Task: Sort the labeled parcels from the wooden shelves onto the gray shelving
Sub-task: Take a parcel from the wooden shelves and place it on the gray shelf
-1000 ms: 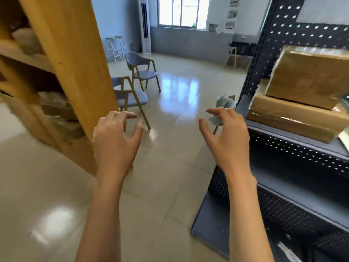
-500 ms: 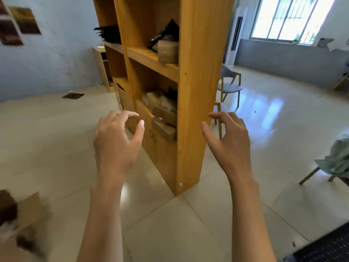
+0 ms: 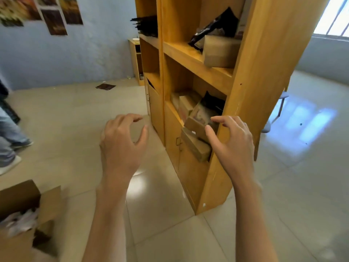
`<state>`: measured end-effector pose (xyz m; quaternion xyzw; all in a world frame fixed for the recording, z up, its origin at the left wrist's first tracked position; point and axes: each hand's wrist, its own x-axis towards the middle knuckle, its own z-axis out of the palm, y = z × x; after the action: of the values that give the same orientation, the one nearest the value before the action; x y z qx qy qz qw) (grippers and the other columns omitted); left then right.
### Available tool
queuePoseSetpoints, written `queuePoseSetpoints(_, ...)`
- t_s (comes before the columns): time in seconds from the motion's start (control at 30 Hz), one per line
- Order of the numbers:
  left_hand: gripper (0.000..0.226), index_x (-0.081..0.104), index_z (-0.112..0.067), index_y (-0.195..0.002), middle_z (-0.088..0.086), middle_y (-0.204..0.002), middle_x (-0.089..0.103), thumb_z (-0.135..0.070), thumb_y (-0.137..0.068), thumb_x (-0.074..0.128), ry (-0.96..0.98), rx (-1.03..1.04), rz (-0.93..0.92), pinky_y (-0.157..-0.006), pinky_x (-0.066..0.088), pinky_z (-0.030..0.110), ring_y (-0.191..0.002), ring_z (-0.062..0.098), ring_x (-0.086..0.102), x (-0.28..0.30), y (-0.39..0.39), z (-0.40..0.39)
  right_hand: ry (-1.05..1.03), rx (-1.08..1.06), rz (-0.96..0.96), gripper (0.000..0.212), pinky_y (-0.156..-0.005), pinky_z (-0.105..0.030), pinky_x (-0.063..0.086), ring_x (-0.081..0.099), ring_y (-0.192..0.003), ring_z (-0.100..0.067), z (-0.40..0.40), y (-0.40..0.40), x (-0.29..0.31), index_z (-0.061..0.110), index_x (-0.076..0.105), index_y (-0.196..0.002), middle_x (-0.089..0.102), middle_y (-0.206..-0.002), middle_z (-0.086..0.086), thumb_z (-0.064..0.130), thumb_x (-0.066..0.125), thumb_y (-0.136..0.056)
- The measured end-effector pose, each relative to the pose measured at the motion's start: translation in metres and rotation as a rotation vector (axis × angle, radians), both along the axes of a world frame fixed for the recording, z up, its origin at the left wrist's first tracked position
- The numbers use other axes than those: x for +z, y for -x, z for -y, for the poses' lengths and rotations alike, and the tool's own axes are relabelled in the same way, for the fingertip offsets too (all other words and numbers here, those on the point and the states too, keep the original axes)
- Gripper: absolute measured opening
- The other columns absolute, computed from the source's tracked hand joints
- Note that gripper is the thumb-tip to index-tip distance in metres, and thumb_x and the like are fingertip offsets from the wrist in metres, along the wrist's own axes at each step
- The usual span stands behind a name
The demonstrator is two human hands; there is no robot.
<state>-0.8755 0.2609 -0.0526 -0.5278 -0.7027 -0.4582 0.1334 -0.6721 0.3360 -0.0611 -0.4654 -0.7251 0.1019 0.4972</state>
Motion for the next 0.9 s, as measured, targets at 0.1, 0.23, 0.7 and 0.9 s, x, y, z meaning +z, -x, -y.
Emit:
queuePoseSetpoints(0.1, 0.027, 0.069, -0.012, -0.100, 0.007, -0.097, 0.067, -0.030, -0.084, 0.057, -0.030, 0.045, -0.037, -0.076, 0.040, 0.035, -0.090, 0.030, 0.058, 0.010, 0.018, -0.047, -0.013, 0.022, -0.009, 0.022, -0.090, -0.033, 0.045, 0.053, -0.101, -0.010, -0.055, 0.016, 0.014, 0.021, 0.066, -0.108, 0.061, -0.105, 0.008, 0.031, 0.065, -0.089)
queuePoseSetpoints(0.23, 0.026, 0.069, -0.011, -0.101, 0.008, -0.097, 0.067, -0.029, -0.085, 0.057, -0.060, 0.108, -0.059, -0.076, 0.038, 0.032, -0.089, 0.029, 0.058, 0.017, 0.041, -0.098, -0.020, 0.058, -0.015, 0.024, -0.091, -0.033, 0.047, 0.055, -0.105, -0.016, -0.118, 0.045, 0.024, 0.019, 0.065, -0.111, 0.063, -0.110, 0.000, 0.030, 0.064, -0.090)
queuePoseSetpoints(0.7, 0.018, 0.069, -0.010, -0.099, 0.008, -0.096, 0.067, -0.021, -0.085, 0.067, -0.003, 0.029, -0.040, -0.075, 0.045, 0.041, -0.089, 0.030, 0.060, -0.011, 0.138, -0.265, 0.056, -0.019, 0.103, 0.023, -0.085, -0.024, 0.041, 0.049, -0.103, -0.006, -0.267, 0.143, -0.004, 0.024, 0.064, -0.111, 0.059, -0.111, 0.007, 0.035, 0.060, -0.091)
queuePoseSetpoints(0.9, 0.020, 0.069, -0.009, -0.103, 0.011, -0.101, 0.067, -0.020, -0.087, 0.068, 0.019, -0.111, -0.062, -0.078, 0.042, 0.036, -0.095, 0.030, 0.060, -0.009, 0.211, -0.349, 0.116, -0.165, 0.073, 0.023, -0.085, -0.014, 0.027, 0.049, -0.109, -0.009, -0.321, 0.210, -0.009, 0.025, 0.062, -0.112, 0.056, -0.114, 0.008, 0.037, 0.059, -0.091)
